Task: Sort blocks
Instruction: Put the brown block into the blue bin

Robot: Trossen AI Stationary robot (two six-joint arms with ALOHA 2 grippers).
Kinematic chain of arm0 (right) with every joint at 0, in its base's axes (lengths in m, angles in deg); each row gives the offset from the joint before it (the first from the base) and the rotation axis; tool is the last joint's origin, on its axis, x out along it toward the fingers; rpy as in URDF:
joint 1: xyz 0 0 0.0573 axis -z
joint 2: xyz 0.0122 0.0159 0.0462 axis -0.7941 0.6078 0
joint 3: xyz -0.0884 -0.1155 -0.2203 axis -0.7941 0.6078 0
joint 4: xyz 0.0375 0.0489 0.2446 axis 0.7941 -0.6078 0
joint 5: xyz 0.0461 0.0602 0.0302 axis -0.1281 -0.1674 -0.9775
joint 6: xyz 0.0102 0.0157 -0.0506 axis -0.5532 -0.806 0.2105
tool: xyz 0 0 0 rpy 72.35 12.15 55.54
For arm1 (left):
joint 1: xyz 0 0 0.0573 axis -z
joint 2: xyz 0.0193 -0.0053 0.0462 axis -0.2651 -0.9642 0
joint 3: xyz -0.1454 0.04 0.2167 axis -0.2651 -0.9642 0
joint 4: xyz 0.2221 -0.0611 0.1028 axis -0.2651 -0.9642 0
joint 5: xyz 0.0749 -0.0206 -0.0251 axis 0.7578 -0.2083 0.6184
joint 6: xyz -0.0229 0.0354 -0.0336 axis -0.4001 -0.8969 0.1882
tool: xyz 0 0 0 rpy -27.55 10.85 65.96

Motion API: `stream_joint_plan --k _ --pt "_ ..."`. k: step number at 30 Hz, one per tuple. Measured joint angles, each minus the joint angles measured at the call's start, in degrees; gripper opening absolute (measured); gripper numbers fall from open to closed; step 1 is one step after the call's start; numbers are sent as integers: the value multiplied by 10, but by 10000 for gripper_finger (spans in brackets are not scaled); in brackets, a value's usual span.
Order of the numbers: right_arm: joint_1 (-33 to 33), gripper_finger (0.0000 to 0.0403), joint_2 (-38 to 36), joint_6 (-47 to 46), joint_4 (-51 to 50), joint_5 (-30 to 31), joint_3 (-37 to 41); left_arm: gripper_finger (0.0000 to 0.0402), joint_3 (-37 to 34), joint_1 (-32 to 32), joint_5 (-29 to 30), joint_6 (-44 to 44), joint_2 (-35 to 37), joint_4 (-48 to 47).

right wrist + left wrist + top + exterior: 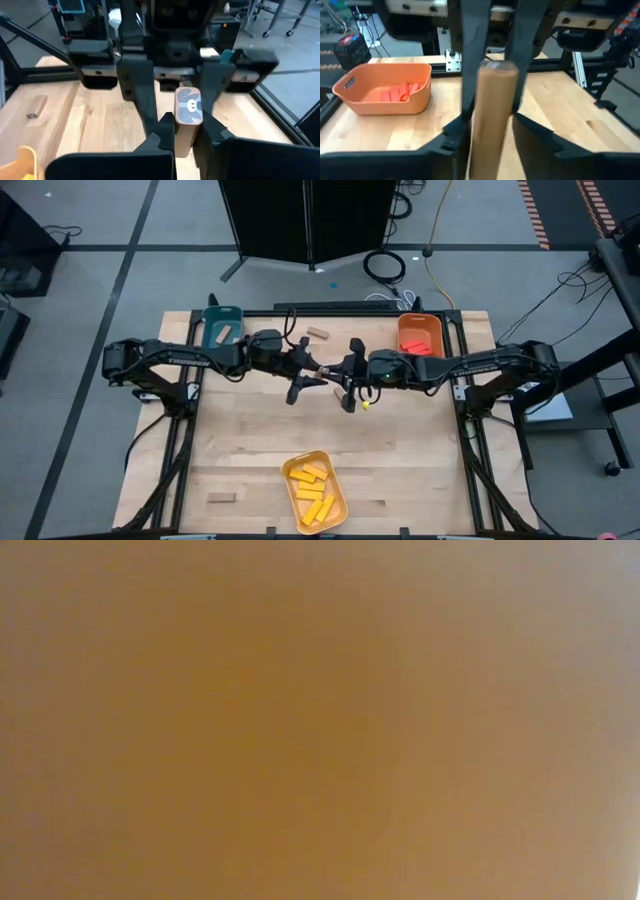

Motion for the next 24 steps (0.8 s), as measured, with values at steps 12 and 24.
stream_joint_plan --k 12,24 --pt "1 26 1 -4 -17 1 0 39 0 0 2 -37 0 -19" --pt "2 131 -39 46 -116 92 0 39 42 -51 186 -80 64 -200"
